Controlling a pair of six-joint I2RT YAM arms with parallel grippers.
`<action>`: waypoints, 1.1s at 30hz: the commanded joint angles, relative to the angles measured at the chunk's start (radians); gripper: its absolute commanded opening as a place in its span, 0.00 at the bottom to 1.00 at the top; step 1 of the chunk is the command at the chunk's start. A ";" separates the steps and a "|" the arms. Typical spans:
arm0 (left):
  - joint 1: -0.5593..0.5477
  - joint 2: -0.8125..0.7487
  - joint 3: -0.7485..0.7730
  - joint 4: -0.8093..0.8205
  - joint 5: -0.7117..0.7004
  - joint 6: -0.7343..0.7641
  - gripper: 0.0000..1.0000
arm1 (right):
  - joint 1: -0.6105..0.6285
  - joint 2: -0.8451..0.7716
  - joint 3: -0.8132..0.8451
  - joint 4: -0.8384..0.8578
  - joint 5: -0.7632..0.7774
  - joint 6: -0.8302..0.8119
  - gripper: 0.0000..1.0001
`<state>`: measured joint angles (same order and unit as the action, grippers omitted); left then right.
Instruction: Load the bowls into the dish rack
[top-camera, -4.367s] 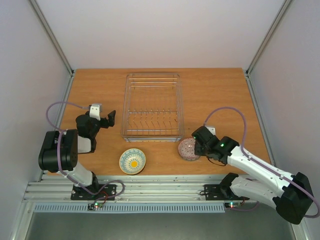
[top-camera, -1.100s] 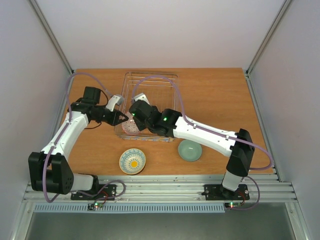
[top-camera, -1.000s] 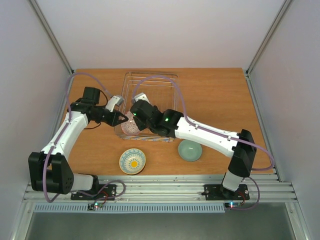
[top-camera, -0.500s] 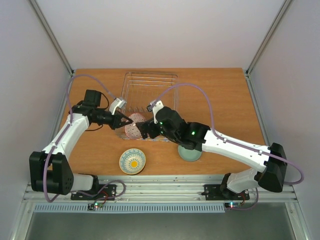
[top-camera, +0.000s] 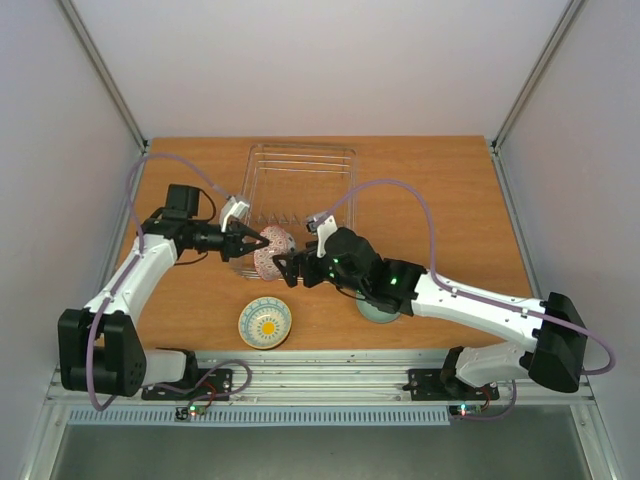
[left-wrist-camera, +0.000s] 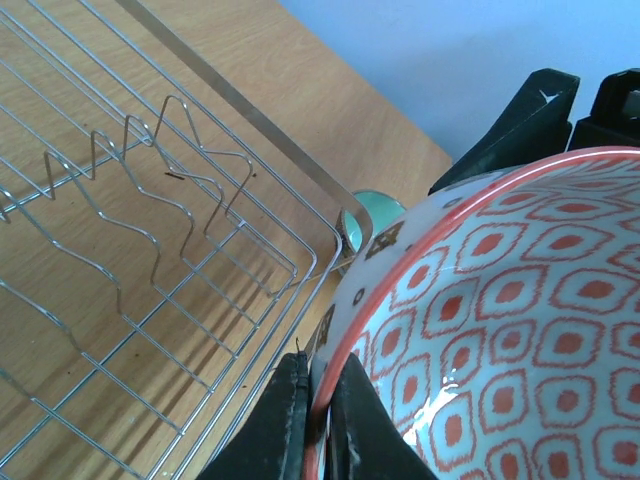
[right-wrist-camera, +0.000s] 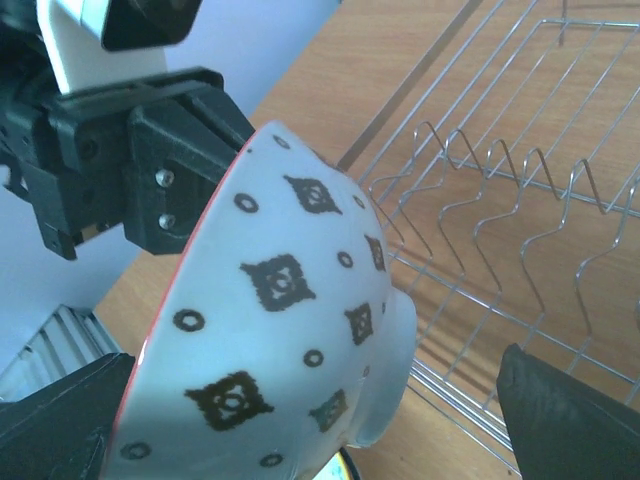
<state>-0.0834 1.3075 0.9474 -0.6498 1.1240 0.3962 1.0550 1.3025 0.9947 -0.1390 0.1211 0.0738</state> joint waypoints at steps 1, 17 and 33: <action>0.018 -0.042 -0.025 0.089 0.155 -0.007 0.01 | -0.004 -0.033 -0.030 0.083 0.025 0.084 0.97; 0.037 -0.060 -0.064 0.169 0.208 -0.054 0.01 | -0.003 0.000 -0.084 0.228 -0.135 0.218 0.78; 0.061 -0.110 -0.099 0.280 0.213 -0.147 0.00 | -0.001 0.009 -0.114 0.294 -0.268 0.266 0.82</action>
<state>-0.0330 1.2297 0.8398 -0.4583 1.2430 0.2920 1.0451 1.2991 0.8978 0.1169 -0.0719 0.3298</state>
